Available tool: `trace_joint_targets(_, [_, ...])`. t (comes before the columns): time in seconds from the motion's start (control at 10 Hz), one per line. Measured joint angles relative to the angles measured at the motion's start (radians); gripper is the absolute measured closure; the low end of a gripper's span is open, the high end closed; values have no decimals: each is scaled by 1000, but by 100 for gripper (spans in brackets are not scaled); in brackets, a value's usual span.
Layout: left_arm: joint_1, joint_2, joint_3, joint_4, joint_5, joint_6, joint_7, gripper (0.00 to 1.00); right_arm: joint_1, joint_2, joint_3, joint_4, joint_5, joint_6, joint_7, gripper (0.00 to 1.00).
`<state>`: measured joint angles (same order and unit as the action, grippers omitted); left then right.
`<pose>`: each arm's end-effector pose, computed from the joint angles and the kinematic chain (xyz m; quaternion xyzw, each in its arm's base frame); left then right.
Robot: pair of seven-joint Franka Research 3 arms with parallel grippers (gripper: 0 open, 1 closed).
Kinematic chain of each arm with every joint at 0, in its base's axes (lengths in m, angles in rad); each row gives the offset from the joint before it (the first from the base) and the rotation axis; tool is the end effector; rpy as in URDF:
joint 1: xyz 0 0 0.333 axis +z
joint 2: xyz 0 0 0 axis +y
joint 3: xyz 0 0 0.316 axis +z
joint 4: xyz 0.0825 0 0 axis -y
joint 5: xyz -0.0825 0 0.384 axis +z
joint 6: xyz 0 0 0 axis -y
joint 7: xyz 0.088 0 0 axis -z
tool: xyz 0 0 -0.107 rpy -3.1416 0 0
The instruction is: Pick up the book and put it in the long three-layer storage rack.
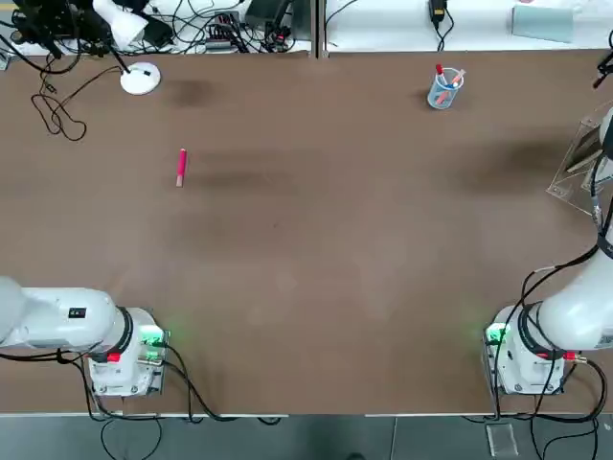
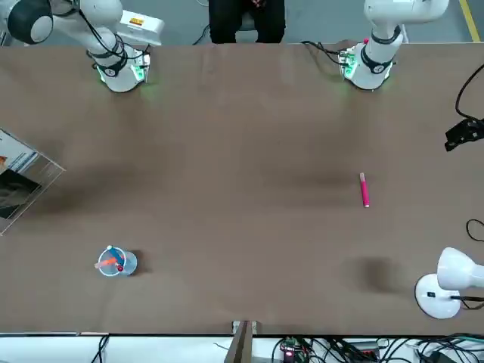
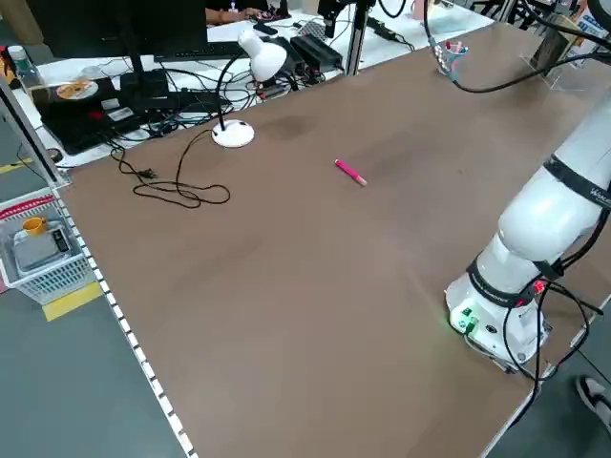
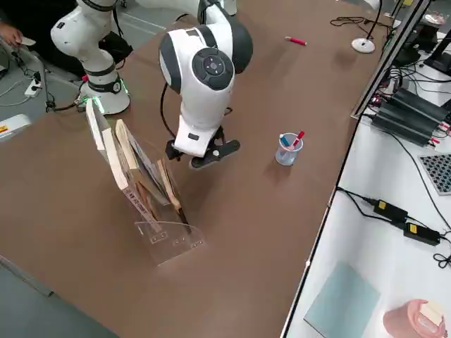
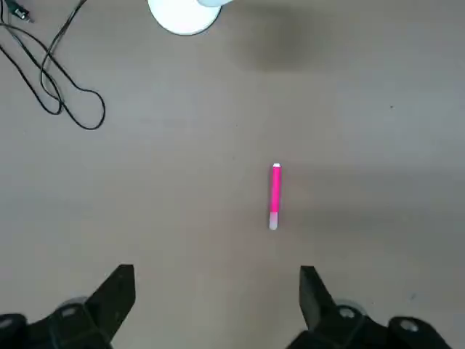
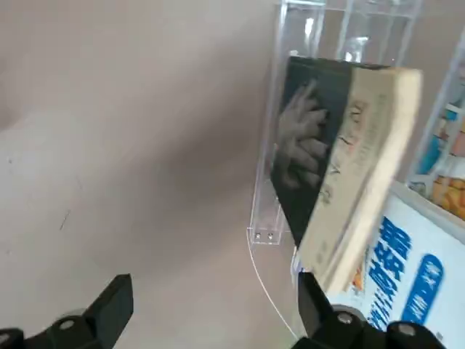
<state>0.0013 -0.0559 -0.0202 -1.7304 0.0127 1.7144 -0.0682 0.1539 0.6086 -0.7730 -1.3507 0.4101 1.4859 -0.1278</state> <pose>0.5473 -0.0094 0.5920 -0.9995 -0.0239 -0.0202 0.0060 0.6145 -0.2524 0.4188 -0.9586 0.2401 0.1444 0.0504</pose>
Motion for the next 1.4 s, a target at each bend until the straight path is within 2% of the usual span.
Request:
trace_joint_targets(0.4, [21,17,1,52,0,1,1,0,27,0,64,-2,-2,57,-34,0])
trace_joint_targets(0.9, [30,26,0,97,0,-16,1,0,122,-2,165,-6,-38,105,-19,0])
trace_joint_targets(1.2, [38,26,0,101,0,-46,27,0,154,-29,260,-6,-112,110,38,0])
trace_joint_targets(1.4, [40,26,0,103,0,-60,32,0,160,-65,341,-6,-178,110,89,0])
